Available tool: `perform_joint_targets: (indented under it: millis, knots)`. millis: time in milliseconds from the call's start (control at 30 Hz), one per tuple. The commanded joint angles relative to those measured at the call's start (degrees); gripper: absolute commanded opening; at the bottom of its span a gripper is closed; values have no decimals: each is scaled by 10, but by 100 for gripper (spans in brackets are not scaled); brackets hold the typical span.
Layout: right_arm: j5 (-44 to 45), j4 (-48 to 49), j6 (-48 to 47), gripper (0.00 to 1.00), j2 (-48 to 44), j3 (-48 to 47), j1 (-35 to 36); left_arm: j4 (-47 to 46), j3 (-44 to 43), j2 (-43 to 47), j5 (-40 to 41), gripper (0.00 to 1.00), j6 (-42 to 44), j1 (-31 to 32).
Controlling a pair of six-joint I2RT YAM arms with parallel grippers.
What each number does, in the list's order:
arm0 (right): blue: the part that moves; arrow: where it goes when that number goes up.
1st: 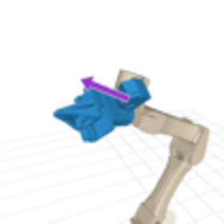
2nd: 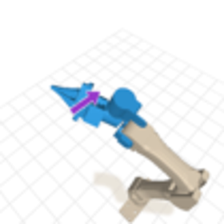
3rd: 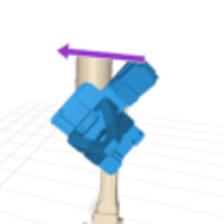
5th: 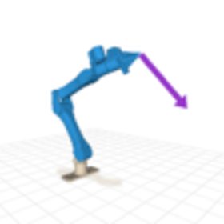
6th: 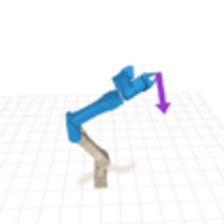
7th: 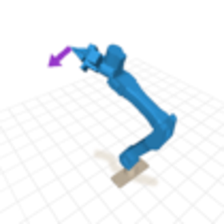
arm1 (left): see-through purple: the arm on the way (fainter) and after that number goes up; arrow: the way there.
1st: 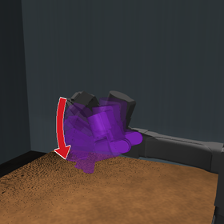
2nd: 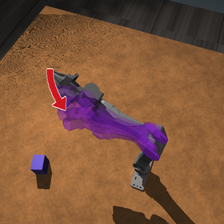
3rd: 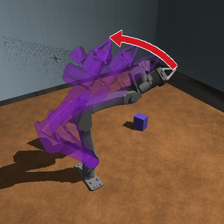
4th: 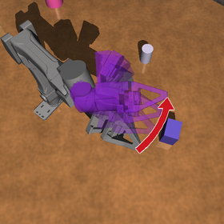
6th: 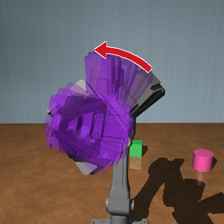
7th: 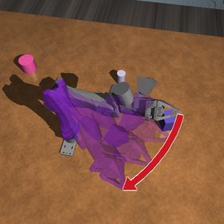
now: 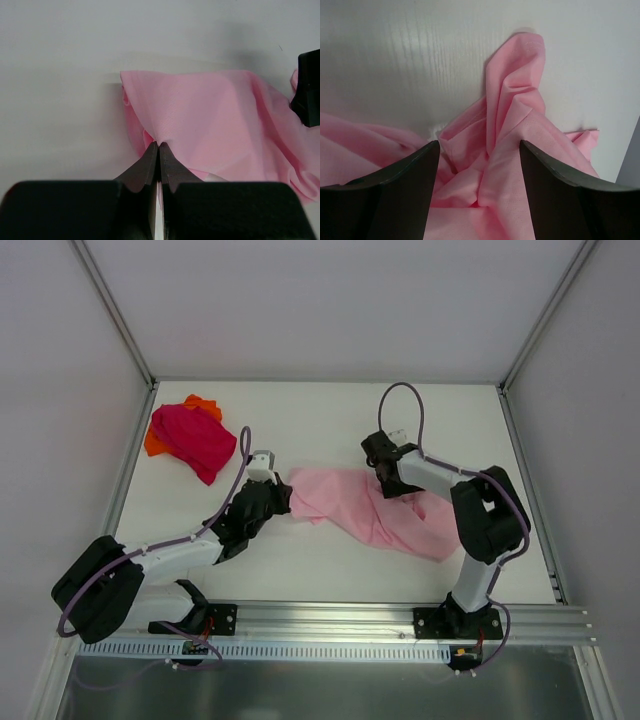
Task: Fold and stack the t-shirts
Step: Flatten out the tshirt
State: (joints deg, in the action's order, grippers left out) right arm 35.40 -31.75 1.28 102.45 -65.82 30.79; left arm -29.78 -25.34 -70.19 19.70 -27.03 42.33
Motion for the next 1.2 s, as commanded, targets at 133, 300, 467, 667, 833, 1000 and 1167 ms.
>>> perform_joint_targets:
  millis: [133, 300, 467, 667, 833, 1000, 1167]
  knots:
    - [83, -36, 36, 69, 15, -60, -13, -28, 21, 25, 12, 0, 6, 5]
    - [129, -100, 60, 76, 48, -95, -13, 33, 34, 87, 104, 0, -41, 5]
    - [117, -97, 52, 72, 55, -89, -13, 96, 65, 181, 168, 0, -81, 5]
    - [26, -43, 28, 37, 18, -57, -19, 133, 77, 245, 192, 0, -85, 6]
    - [-49, -12, 22, 15, -11, -23, -31, 125, 77, 240, 179, 0, -72, 5]
    - [-64, 24, 7, 1, -44, -3, -25, 101, 77, 220, 162, 0, -67, 5]
    - [-42, 65, -40, 1, -117, -17, 29, 47, 81, 176, 106, 0, -58, 6]
